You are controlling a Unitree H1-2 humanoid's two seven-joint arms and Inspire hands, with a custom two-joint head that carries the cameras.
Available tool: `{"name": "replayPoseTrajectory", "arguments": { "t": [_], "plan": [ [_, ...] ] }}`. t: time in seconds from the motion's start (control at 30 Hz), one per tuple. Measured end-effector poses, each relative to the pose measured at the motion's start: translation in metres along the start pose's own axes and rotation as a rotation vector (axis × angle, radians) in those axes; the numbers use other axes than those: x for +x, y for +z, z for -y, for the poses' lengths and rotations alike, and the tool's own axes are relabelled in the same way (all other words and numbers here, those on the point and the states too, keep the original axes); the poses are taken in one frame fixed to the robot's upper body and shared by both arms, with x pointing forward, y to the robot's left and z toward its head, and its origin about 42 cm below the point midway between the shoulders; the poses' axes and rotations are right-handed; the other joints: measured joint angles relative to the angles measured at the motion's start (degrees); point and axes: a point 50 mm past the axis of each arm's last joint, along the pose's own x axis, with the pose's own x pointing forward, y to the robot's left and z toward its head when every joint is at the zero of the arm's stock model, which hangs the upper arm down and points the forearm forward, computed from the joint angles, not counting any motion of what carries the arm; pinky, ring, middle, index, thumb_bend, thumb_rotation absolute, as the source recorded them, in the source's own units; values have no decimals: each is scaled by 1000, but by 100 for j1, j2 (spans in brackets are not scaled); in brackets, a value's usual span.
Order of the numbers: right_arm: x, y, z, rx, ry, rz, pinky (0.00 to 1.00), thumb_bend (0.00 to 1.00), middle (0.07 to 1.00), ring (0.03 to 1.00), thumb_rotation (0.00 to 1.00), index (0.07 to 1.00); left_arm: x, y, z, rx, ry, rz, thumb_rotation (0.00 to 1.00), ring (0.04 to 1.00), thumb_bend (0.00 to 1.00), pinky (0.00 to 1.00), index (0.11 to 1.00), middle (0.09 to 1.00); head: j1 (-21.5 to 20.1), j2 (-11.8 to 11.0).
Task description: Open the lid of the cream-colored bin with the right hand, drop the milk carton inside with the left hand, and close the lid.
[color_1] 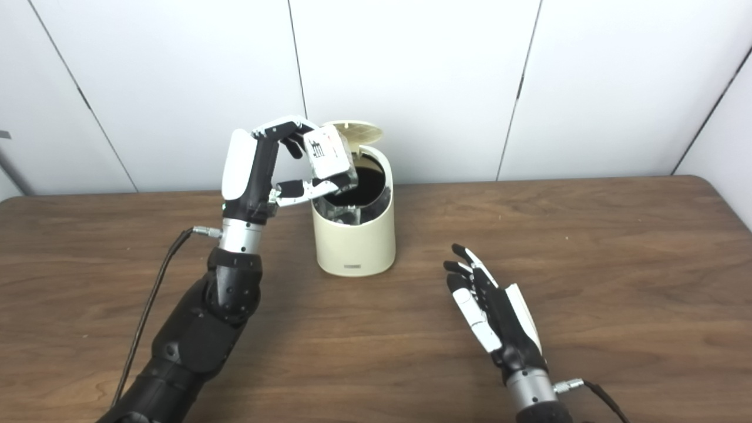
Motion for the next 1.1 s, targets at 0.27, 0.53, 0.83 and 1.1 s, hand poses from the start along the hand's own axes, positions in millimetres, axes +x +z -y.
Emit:
{"name": "replayPoseTrajectory", "arguments": {
  "t": [0.27, 0.53, 0.83, 1.1],
  "plan": [
    [0, 1, 0, -3, -1, -3, 751, 517, 840, 833, 1000, 916, -1, -1, -2, -3, 9, -9, 0, 446, 478, 370, 470, 510, 0, 9],
    [0, 0, 1, -12, -2, -11, 742, 528, 838, 830, 1000, 913, 1, -1, -4, -13, 14, -24, 0, 444, 478, 363, 473, 508, -26, 18],
    [0, 1, 2, -17, -4, -11, 740, 532, 838, 828, 1000, 913, 0, 0, -3, -23, -6, -62, 0, 440, 478, 356, 482, 497, -35, 18],
    [0, 3, 2, -15, -6, -4, 759, 529, 838, 830, 1000, 913, -5, 0, 1, -31, -31, -76, 0, 446, 478, 357, 479, 498, -18, 18]
  ]
}}
